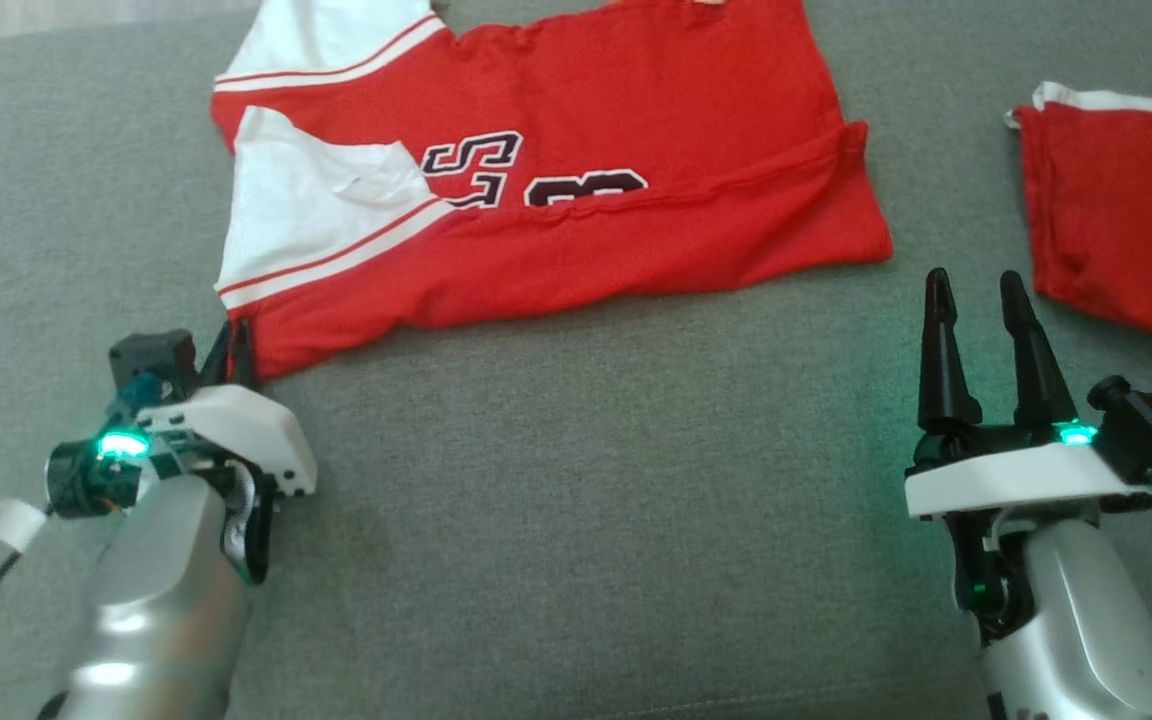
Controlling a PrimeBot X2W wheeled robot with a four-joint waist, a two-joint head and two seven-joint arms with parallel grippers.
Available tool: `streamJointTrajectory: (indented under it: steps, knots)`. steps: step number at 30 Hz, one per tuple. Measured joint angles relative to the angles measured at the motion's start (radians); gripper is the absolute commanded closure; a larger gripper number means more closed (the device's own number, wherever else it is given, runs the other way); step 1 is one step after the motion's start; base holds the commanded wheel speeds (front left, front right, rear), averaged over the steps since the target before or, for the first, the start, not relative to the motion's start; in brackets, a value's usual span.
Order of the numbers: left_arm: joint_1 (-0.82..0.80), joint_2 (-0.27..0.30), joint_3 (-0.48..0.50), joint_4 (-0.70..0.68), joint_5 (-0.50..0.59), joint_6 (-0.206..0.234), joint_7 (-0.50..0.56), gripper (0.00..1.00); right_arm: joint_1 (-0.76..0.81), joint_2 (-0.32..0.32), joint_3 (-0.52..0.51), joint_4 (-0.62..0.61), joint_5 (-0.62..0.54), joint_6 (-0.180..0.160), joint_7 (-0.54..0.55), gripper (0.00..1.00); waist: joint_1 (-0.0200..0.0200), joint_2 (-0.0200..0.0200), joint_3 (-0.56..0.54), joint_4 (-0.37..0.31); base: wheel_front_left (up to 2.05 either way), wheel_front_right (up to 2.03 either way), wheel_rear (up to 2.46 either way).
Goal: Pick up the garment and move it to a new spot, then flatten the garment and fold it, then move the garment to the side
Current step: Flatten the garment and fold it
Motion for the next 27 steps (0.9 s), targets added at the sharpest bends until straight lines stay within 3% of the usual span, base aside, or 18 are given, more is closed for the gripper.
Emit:
streamJointTrajectory:
  steps: [6, 10, 18, 23, 27]
  knots:
    - [0.005, -0.024, -0.016, -0.035, 0.0, -0.026, -0.109, 1.0, -0.016, 0.0, -0.037, 0.06, -0.074, 0.0, 0.004, 0.0, -0.0001, 0.0, -0.016, 0.033, 0.0, 0.0, 0.0]
    - [-0.004, -0.033, -0.029, -0.107, 0.006, -0.026, -0.153, 1.0, -0.1, 0.0, -0.098, 0.137, -0.145, 0.0, 0.088, 0.0, -0.0001, 0.0, -0.015, 0.058, 0.0, 0.0, 0.0]
    - [-0.009, -0.039, -0.05, -0.234, 0.048, -0.026, -0.176, 1.0, -0.31, -0.001, -0.186, 0.376, -0.28, 0.0, 0.25, 0.0, 0.0, 0.0, 0.008, 0.096, 0.0, 0.0, 0.0]
    - [-0.009, -0.052, -0.066, -0.28, 0.055, -0.026, -0.176, 1.0, -0.391, -0.003, -0.244, 0.538, -0.392, 0.0, 0.31, 0.0, 0.0, 0.0, 0.027, 0.12, 0.0, 0.0, 0.0]
    - [-0.009, -0.056, -0.072, -0.3, 0.064, -0.026, -0.176, 1.0, -0.439, -0.007, -0.252, 0.596, -0.451, 0.0, 0.328, 0.0, -0.0002, 0.0, 0.035, 0.133, 0.0, 0.0, 0.0]
